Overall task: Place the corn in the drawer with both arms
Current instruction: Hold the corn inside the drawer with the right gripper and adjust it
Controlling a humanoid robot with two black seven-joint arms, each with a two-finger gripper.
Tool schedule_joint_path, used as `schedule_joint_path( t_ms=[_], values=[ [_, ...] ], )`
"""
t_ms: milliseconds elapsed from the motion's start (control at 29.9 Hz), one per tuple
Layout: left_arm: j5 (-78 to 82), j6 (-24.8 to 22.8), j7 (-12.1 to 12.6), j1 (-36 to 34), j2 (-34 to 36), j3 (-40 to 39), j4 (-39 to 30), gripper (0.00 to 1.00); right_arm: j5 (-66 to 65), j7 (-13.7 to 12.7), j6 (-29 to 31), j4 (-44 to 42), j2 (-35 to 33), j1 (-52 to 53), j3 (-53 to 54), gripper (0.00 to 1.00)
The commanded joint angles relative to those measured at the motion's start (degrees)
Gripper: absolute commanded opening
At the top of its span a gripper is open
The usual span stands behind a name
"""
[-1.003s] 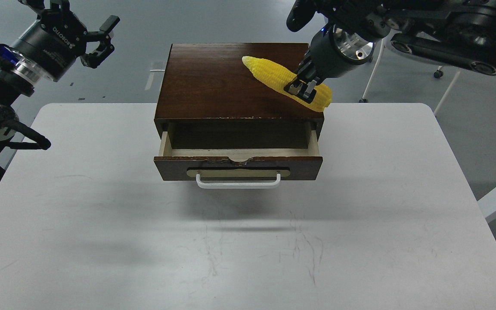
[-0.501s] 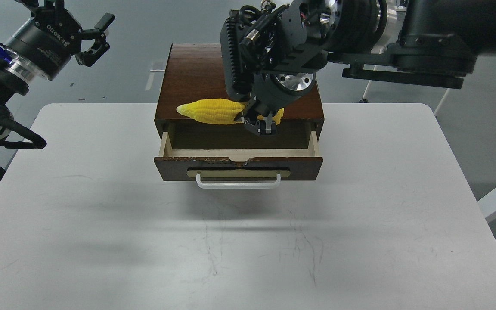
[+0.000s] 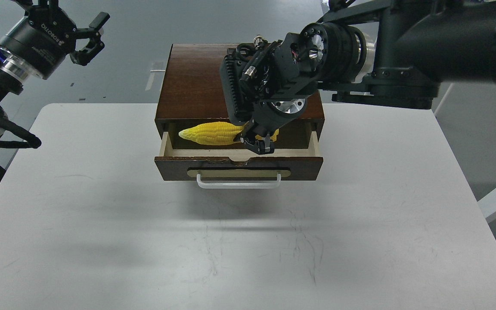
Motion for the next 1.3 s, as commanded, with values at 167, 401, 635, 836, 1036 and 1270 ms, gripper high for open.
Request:
schedule_joint_path(
  t_ms=[167, 401, 635, 836, 1036, 1270],
  values=[
    [0.0, 0.0, 0.0, 0.1, 0.0, 0.0, -0.1, 0.98, 0.0, 0.0, 0.0, -1.4, 0.7, -1.3, -1.1, 0.0],
    [0.0, 0.0, 0.0, 0.0, 0.0, 0.0, 0.0, 0.98, 0.1, 0.0, 0.0, -1.6, 0.7, -2.2, -1.3, 0.03],
    [0.0, 0.0, -0.1, 0.0, 0.0, 0.0, 0.0, 0.98, 0.3, 0.0, 0.1, -1.6, 0.7, -3.1, -1.3, 0.06],
    [0.0, 0.0, -0.1, 0.0, 0.0, -0.1, -0.1, 0.98, 0.3, 0.0, 0.2, -1.5, 0.7, -3.2, -1.3, 0.13],
    [0.0, 0.0, -0.1, 0.0, 0.3, 0.0, -0.1, 0.98, 0.3, 0.0, 0.3, -1.4, 0.7, -3.2, -1.4, 0.14],
    [0.0, 0.0, 0.0, 0.0, 0.3, 0.0, -0.4, 0.98, 0.3, 0.0, 0.4, -1.4, 0.7, -4.0, -1.4, 0.14]
  ],
)
